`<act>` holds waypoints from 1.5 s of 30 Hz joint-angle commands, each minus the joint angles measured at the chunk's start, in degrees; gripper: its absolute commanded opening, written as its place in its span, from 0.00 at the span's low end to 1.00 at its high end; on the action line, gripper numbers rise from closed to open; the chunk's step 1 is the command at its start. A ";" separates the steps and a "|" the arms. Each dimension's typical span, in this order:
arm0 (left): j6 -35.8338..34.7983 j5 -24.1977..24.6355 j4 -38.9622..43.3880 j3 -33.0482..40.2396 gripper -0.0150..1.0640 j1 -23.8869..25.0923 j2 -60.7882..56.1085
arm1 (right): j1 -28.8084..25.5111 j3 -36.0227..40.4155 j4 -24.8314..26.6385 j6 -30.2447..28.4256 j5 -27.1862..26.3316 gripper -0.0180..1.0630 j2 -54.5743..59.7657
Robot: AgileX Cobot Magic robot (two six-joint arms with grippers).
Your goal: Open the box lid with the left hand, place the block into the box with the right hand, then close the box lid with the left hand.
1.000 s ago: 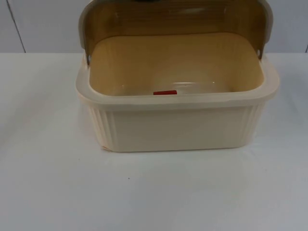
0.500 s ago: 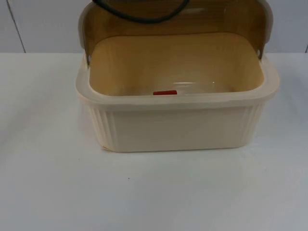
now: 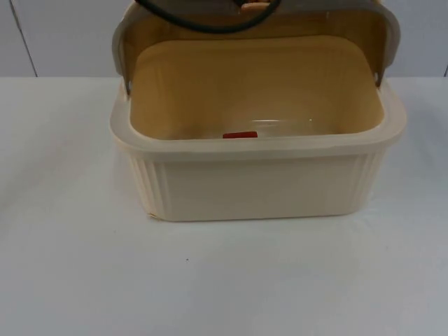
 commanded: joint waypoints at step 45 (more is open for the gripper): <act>-12.23 -12.09 7.69 25.22 0.01 -9.08 -7.36 | 0.33 0.11 -0.01 -0.08 -0.29 0.96 -0.37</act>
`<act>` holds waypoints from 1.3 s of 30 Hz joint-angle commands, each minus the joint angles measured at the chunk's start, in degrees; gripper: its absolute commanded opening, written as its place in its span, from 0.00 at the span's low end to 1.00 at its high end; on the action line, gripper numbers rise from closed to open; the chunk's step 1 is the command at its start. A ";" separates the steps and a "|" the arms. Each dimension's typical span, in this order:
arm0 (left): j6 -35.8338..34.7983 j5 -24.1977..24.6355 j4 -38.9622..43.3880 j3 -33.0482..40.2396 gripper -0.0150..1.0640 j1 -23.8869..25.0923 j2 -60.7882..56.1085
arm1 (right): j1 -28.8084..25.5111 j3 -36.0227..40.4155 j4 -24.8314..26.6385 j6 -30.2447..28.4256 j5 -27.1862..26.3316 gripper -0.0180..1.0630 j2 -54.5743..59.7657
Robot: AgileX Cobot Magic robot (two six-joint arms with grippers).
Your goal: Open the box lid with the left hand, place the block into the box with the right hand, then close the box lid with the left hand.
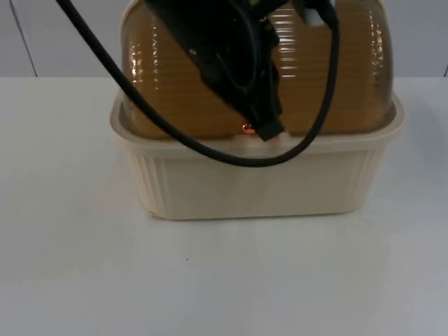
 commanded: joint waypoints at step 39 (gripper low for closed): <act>-50.36 -12.97 16.02 -0.26 0.01 34.12 -26.92 | 0.33 0.11 0.10 0.36 -1.20 0.96 -0.37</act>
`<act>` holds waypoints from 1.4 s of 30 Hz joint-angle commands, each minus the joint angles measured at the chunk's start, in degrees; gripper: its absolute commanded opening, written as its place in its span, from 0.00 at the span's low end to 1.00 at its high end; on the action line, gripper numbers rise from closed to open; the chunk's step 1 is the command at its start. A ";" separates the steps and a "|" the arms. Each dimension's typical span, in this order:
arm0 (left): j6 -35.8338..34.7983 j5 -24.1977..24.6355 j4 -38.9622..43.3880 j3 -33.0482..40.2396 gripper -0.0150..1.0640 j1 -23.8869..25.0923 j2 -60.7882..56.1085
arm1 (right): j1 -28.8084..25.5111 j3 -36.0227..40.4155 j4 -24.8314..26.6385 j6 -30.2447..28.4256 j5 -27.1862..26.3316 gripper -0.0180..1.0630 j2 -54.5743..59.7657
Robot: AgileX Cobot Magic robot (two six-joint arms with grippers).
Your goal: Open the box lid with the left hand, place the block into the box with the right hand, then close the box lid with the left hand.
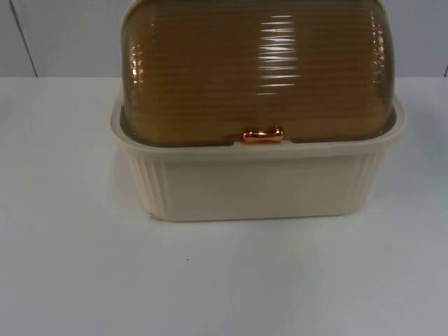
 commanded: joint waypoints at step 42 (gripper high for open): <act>0.11 13.08 4.57 5.45 0.70 0.68 -0.11 | 0.33 0.11 0.01 1.51 -1.00 0.96 -0.37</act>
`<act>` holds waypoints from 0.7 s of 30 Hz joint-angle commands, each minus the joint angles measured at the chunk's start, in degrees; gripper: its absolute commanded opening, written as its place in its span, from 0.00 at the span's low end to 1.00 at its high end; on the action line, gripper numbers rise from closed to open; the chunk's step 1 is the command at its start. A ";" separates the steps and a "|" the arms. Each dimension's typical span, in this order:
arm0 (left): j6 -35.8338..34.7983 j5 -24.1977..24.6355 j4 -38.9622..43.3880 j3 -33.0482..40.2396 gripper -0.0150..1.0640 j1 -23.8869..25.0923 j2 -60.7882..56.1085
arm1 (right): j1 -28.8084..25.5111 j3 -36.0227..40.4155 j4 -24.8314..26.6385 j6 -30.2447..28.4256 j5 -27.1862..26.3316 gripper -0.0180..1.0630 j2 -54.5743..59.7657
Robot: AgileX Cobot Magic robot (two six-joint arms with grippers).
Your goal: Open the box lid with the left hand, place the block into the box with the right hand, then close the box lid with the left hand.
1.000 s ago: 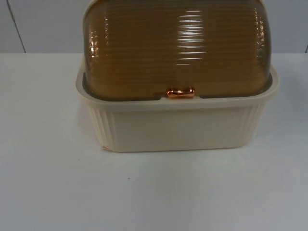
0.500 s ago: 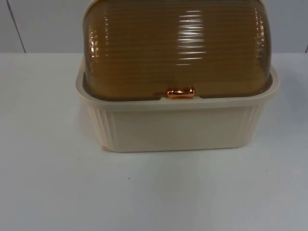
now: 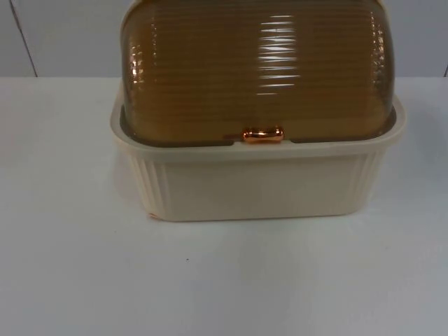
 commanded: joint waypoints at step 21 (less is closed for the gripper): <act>-2.79 1.25 0.27 0.30 0.99 -0.15 -0.80 | 0.33 0.00 -0.09 0.01 -0.87 0.96 -0.78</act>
